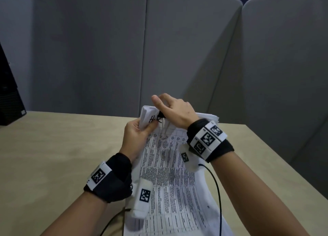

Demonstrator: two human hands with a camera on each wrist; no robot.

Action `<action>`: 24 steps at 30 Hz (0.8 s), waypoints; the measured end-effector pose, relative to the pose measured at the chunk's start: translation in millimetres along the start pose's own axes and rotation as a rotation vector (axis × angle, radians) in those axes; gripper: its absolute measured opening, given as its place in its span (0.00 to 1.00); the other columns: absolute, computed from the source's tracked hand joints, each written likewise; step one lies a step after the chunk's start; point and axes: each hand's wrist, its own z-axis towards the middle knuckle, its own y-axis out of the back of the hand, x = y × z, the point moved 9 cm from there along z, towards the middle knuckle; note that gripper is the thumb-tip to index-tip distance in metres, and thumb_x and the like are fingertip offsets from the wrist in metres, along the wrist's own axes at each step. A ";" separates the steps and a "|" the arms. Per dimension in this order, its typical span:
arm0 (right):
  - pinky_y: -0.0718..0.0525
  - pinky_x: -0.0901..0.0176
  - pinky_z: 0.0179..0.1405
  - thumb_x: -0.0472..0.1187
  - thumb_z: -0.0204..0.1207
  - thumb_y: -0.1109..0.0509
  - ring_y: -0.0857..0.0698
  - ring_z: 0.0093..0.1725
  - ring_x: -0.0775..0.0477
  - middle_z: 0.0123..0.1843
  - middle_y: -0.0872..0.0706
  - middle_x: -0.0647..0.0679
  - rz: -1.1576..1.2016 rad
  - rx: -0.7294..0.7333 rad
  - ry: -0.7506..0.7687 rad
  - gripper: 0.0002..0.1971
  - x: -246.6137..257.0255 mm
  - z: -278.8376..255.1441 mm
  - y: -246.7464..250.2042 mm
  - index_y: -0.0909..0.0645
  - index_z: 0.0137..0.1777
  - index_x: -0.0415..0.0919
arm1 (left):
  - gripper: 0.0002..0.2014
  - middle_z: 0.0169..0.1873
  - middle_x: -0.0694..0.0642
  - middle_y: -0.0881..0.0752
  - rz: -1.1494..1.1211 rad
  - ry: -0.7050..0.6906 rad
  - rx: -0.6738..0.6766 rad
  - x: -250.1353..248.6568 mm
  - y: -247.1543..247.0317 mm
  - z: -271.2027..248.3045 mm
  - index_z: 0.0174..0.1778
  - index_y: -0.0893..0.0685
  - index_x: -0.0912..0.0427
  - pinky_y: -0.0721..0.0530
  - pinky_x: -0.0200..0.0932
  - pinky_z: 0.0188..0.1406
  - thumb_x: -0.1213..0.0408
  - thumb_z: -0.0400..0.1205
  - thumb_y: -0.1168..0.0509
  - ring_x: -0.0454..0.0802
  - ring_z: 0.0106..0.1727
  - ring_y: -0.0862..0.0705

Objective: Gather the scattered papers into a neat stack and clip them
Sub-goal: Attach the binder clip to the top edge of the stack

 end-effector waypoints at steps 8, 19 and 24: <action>0.50 0.44 0.77 0.63 0.73 0.45 0.22 0.59 0.51 0.53 0.14 0.54 -0.005 -0.366 -0.036 0.24 -65.4 -10.6 6.8 0.19 0.57 0.49 | 0.05 0.40 0.62 0.14 -0.009 0.179 -0.082 29.0 44.8 24.8 0.41 0.17 0.61 0.12 0.48 0.41 0.65 0.81 0.36 0.56 0.40 0.14; 0.17 0.48 0.54 0.47 0.78 0.34 0.15 0.49 0.41 0.48 0.11 0.42 0.033 0.056 -0.041 0.12 -81.6 67.2 -105.4 0.15 0.50 0.39 | 0.07 0.47 0.55 0.16 0.078 0.500 -0.220 131.9 104.9 42.5 0.44 0.18 0.57 0.22 0.41 0.45 0.58 0.83 0.37 0.50 0.48 0.18; 0.16 0.55 0.46 0.47 0.80 0.37 0.14 0.43 0.40 0.44 0.10 0.43 -0.074 0.174 -0.058 0.13 -96.0 88.4 -147.8 0.14 0.46 0.40 | 0.09 0.43 0.58 0.20 0.176 0.678 -0.218 166.7 117.3 46.4 0.39 0.18 0.56 0.25 0.43 0.41 0.56 0.82 0.35 0.52 0.43 0.21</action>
